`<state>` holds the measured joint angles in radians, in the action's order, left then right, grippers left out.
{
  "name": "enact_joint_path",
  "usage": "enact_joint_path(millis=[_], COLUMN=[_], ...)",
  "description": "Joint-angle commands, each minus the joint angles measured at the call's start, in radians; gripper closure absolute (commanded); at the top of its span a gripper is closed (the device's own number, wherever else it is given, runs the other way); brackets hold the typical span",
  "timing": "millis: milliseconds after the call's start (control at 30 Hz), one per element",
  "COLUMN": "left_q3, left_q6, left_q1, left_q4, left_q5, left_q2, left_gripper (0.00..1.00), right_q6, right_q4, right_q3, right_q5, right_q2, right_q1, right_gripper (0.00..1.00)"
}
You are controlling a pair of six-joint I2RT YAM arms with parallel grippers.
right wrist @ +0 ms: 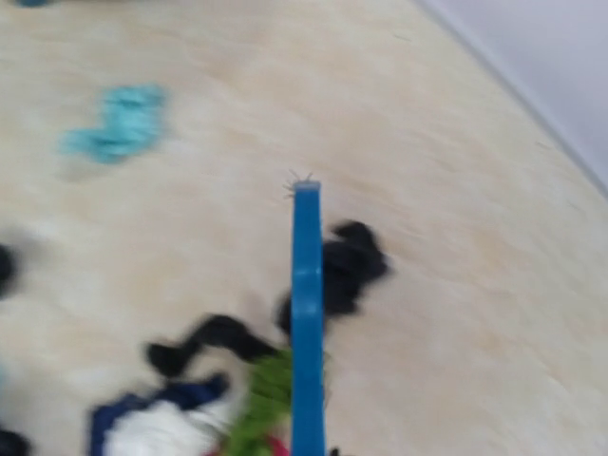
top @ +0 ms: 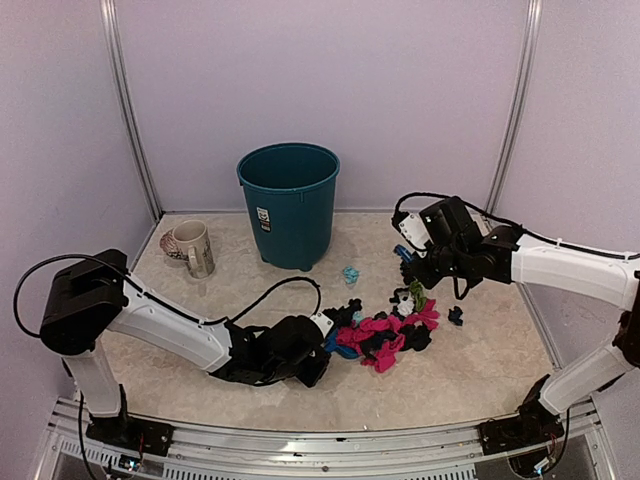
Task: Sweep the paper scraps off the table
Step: Sweep the paper scraps into the dustpan.
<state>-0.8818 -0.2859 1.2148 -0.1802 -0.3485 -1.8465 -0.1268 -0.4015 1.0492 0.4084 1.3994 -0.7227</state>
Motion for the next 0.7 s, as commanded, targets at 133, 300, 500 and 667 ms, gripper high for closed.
enact_joint_path(millis=[133, 300, 500, 667], left_q3=[0.000, -0.013, -0.060, -0.113], left_q6=[0.001, 0.010, 0.026, 0.031], left_q1=[0.011, 0.012, 0.014, 0.011], left_q4=[0.145, 0.153, 0.167, 0.188], left_q5=[0.057, 0.069, 0.089, 0.104], left_q2=[0.024, 0.024, 0.006, -0.033], left_gripper=[1.00, 1.00, 1.00, 1.00], right_q6=[0.077, 0.113, 0.117, 0.113], right_q4=[-0.065, -0.043, -0.007, 0.001], right_q3=[-0.090, -0.126, -0.137, -0.134], right_q5=[0.157, 0.018, -0.175, -0.261], right_q2=[0.023, 0.039, 0.031, 0.020], right_q1=[0.016, 0.016, 0.006, -0.038], right_gripper=[1.00, 1.00, 1.00, 1.00])
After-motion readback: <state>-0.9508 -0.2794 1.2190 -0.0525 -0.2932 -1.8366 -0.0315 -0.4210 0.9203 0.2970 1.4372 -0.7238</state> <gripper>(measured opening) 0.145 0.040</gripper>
